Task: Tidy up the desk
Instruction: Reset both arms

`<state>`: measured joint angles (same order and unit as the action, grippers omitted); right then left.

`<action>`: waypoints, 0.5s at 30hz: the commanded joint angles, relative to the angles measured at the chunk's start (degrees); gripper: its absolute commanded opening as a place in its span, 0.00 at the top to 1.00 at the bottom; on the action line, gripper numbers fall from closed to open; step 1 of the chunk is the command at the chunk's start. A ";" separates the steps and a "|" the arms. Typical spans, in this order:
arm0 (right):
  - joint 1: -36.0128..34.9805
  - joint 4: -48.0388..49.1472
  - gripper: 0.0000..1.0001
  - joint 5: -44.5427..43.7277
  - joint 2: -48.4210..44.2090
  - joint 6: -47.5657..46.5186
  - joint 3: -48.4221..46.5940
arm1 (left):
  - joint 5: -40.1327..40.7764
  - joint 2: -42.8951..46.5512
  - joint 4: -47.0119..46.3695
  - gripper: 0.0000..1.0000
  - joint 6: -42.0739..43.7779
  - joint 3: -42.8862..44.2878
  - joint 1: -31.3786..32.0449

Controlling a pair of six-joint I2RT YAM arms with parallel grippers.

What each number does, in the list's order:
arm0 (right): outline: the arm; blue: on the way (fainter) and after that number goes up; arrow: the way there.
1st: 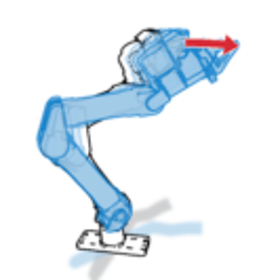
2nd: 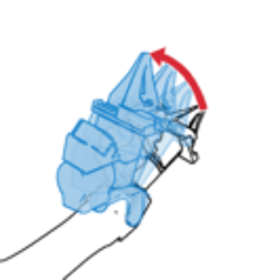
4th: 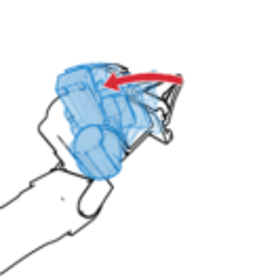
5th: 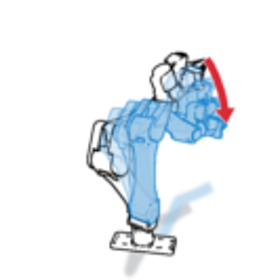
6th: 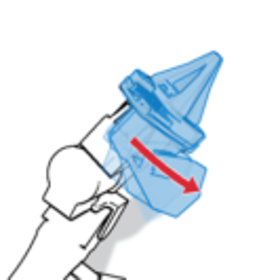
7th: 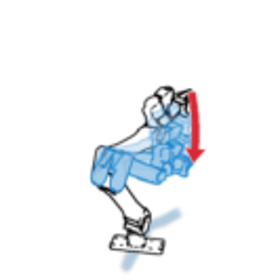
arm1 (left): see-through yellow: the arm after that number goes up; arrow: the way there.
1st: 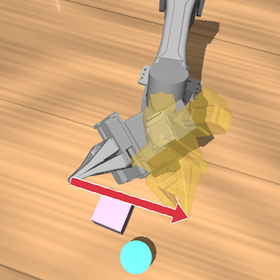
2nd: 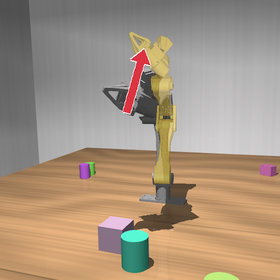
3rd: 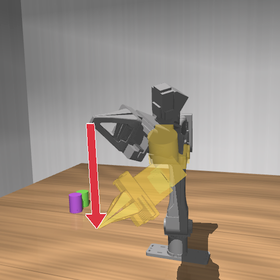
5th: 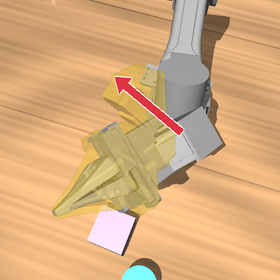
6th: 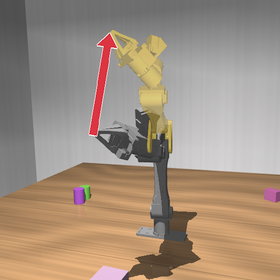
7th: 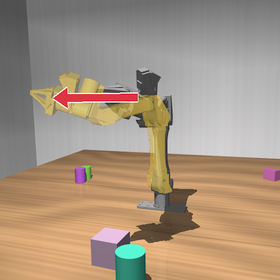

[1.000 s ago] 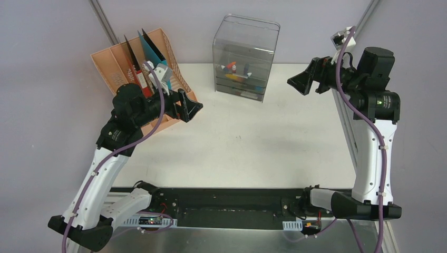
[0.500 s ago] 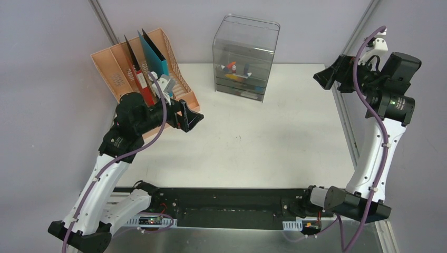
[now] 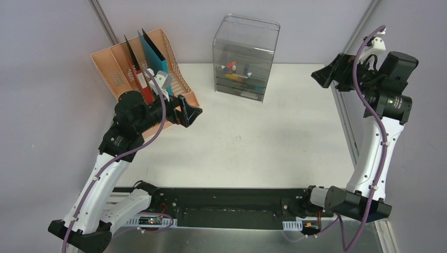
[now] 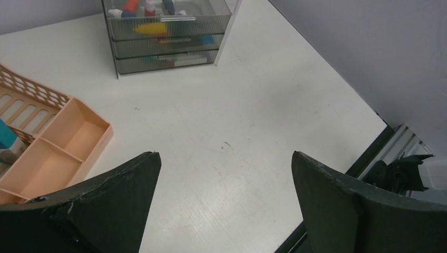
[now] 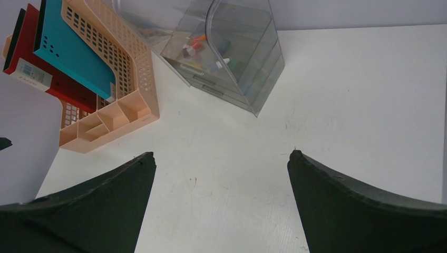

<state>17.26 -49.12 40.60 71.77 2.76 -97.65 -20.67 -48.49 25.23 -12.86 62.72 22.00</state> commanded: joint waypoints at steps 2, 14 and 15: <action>-1.57 4.18 0.00 4.22 -0.05 1.53 -0.48 | 3.01 -0.37 -2.39 0.01 -1.90 5.11 -0.62; -1.95 5.43 0.00 9.31 -2.77 1.78 3.74 | 5.06 2.26 0.93 0.01 -2.36 4.85 -0.63; -1.96 5.41 0.00 10.00 -2.77 1.81 3.88 | 5.10 2.12 0.95 0.01 -2.20 4.87 -0.64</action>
<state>15.68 -46.13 46.76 71.02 4.01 -94.04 -17.10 -46.96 25.89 -14.55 66.54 22.00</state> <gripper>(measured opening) 0.996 0.992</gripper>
